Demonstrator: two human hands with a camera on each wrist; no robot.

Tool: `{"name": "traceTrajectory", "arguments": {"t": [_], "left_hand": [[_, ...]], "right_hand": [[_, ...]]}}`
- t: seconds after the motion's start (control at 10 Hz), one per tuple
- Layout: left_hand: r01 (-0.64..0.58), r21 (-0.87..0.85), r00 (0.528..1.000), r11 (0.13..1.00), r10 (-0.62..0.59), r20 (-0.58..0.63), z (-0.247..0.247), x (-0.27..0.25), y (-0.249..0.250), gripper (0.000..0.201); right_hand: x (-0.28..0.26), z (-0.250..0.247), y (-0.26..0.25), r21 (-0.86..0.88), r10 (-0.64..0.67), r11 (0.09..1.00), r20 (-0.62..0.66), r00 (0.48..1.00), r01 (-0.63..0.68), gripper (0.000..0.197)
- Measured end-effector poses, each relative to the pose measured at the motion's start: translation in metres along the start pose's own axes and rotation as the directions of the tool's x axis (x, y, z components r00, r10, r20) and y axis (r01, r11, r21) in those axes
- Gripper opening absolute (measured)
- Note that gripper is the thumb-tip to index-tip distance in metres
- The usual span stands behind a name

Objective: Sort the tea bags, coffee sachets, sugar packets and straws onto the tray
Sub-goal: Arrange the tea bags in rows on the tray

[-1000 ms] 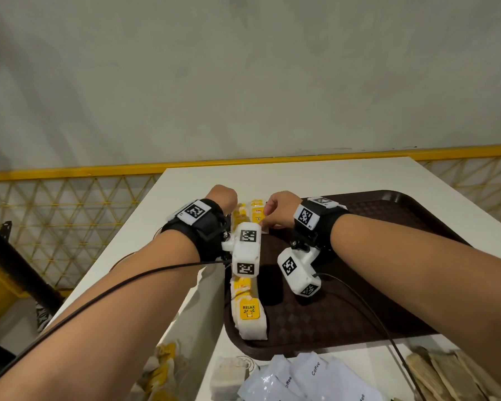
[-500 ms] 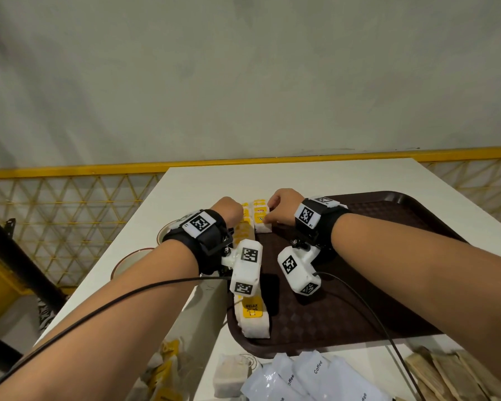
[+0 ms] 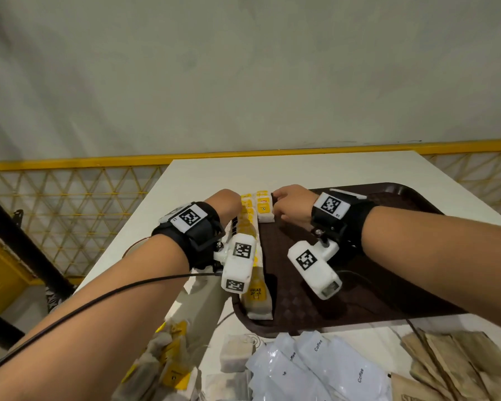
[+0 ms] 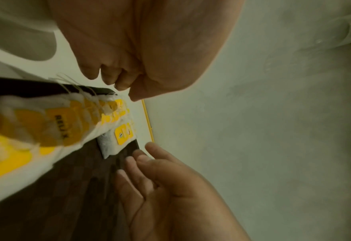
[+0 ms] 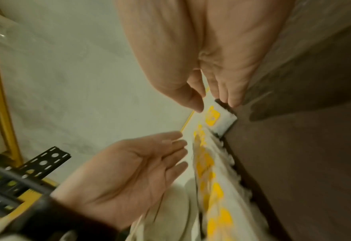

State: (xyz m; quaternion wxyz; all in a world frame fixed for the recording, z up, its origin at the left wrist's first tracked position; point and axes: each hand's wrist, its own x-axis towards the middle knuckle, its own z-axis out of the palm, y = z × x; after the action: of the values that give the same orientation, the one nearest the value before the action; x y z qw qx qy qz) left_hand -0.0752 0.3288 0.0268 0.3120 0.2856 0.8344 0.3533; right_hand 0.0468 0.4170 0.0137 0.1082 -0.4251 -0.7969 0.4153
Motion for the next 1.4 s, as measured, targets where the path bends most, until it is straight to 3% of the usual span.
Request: {"name": "traceTrajectory", "arguments": {"t": [0.1,0.2,0.3,0.6,1.0,1.1,1.2,1.4], "left_hand": [[0.058,-0.097,0.997,0.994,-0.052,0.061,-0.002,-0.030,-0.006,0.038],[0.084,-0.475,0.996,0.876,-0.061,0.063,0.000,-0.040,-0.020,0.045],[0.026,-0.343,0.993,0.939,0.015,0.117,0.000,-0.051,-0.025,0.060],[0.026,-0.372,0.988,0.928,0.033,0.151,-0.001,-0.070,-0.022,0.058],[0.043,-0.395,0.986,0.918,0.025,0.164,-0.005,-0.065,-0.024,0.064],[0.051,-0.417,0.979,0.908,0.038,0.202,-0.009,-0.069,-0.030,0.065],[0.068,-0.431,0.964,0.900,0.052,0.262,-0.011,-0.080,-0.034,0.066],[0.061,-0.426,0.965,0.903,0.055,0.255,-0.009,-0.097,-0.038,0.051]], "right_hand": [[-0.023,0.014,0.006,0.087,-0.005,0.996,0.132,0.991,-0.007,0.040],[-0.040,0.034,0.007,0.160,-0.010,0.987,0.193,0.981,-0.021,0.038],[-0.047,0.047,0.000,0.184,-0.048,0.983,0.167,0.985,0.017,0.047],[-0.030,0.060,0.009,0.238,-0.031,0.971,0.138,0.990,-0.003,0.067],[-0.032,0.053,-0.005,0.182,0.030,0.982,0.136,0.990,-0.055,0.037],[-0.052,0.047,-0.008,0.220,0.020,0.973,0.193,0.981,-0.064,0.031],[-0.044,0.054,0.004,0.322,0.000,0.944,0.206,0.979,-0.068,0.045],[-0.046,0.062,0.005,0.183,-0.037,0.983,0.161,0.986,0.007,0.022]]}}
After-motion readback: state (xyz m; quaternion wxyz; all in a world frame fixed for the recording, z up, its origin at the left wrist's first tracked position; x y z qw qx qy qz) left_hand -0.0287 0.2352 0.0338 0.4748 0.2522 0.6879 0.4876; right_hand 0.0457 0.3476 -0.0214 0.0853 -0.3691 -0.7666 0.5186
